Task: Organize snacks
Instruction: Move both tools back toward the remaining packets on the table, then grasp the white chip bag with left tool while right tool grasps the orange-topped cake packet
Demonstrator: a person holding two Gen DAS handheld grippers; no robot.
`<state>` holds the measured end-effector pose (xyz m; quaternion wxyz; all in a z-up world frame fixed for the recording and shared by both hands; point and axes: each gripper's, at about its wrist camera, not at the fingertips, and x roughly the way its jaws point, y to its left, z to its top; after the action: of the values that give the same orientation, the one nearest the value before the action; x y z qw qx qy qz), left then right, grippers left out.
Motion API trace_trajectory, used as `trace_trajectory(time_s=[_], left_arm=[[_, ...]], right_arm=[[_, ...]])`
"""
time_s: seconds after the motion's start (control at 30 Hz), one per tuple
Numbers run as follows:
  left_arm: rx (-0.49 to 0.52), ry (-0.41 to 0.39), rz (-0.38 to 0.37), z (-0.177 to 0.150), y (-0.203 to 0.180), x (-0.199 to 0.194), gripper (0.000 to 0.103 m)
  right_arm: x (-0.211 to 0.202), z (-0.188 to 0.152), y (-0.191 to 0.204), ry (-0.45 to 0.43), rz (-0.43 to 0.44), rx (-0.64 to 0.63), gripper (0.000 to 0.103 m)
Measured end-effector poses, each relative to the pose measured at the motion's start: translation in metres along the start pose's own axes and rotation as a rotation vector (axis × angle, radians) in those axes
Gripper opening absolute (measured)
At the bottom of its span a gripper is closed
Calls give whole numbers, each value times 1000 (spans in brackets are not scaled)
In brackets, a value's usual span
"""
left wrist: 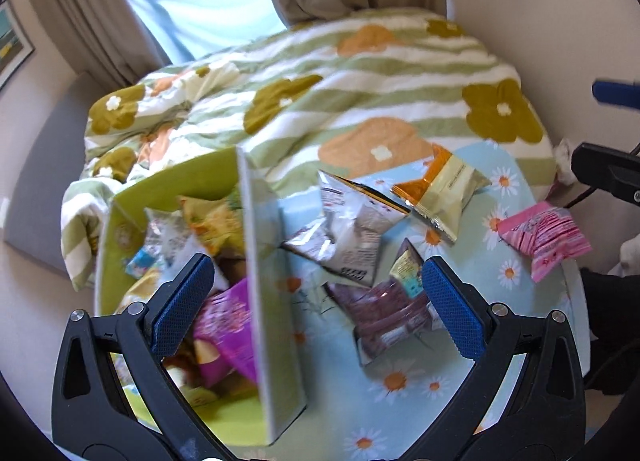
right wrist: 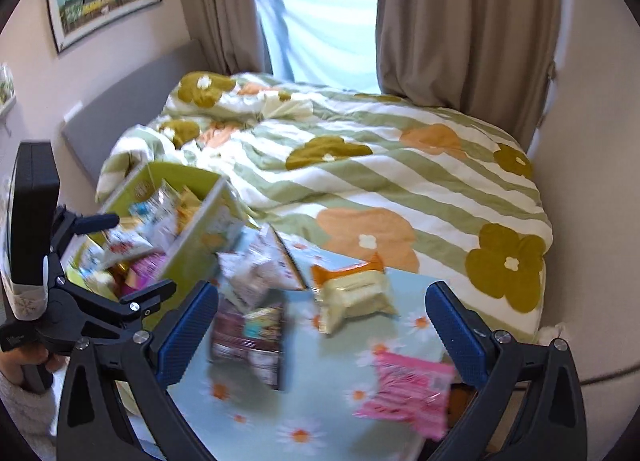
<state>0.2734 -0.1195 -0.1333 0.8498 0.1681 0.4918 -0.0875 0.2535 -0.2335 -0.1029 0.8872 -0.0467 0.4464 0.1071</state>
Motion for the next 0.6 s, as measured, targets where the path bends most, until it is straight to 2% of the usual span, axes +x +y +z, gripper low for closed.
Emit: trace_trajectory(time_s=[0.13, 0.23, 0.33, 0.6], left_arm=[[44, 113, 7, 11, -26, 50, 103], [94, 169, 50, 12, -41, 80, 103], [123, 206, 87, 13, -50, 104, 103], [149, 272, 126, 21, -51, 145, 103]], right_arm=[[43, 3, -28, 80, 33, -33, 103], [75, 3, -40, 154, 56, -58, 103], [115, 1, -51, 243, 98, -62, 103], [180, -7, -46, 372, 157, -108, 103]])
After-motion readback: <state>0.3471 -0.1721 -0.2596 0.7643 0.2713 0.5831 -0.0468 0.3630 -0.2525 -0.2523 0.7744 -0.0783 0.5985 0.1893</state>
